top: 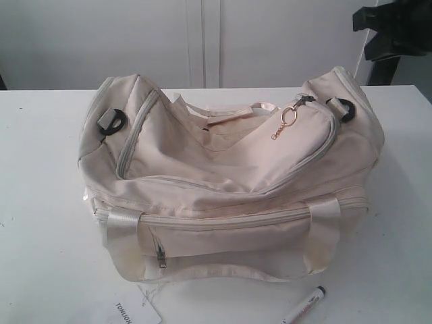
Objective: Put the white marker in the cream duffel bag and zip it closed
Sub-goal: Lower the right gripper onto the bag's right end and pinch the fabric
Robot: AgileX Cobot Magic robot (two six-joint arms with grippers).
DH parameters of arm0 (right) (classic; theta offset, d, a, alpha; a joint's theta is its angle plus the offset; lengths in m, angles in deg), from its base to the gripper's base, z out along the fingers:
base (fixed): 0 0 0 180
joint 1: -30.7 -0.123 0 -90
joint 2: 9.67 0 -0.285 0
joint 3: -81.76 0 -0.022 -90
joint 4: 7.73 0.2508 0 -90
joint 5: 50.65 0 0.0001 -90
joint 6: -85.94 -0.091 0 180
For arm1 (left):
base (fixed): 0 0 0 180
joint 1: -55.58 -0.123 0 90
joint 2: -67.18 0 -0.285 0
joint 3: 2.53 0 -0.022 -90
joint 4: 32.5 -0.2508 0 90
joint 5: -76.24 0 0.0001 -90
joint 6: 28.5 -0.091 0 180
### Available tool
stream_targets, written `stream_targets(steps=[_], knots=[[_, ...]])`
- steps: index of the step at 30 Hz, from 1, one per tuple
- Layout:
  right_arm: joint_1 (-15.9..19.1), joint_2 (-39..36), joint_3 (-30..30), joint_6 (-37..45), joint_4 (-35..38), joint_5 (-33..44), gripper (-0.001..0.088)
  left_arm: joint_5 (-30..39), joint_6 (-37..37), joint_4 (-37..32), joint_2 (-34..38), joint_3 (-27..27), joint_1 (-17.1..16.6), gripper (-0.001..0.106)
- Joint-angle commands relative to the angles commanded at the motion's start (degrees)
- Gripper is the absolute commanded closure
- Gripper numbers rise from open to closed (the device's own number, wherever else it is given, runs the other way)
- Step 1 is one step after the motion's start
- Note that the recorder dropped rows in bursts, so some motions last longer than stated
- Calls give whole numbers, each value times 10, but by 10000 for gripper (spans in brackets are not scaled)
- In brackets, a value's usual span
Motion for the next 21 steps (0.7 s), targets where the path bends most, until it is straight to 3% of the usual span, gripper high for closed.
stream_targets(steps=[3,6,15,21], knots=[[-27,-5,1,30,-1,-13,868,0,0,0,0,0,0,1053],[-44,-20,1,30,-53,-26,847,0,0,0,0,0,0,1053],[-45,-35,0,25,-81,-43,470,0,0,0,0,0,0,1053],[-45,-42,0,24,-81,-46,425,0,0,0,0,0,0,1053]])
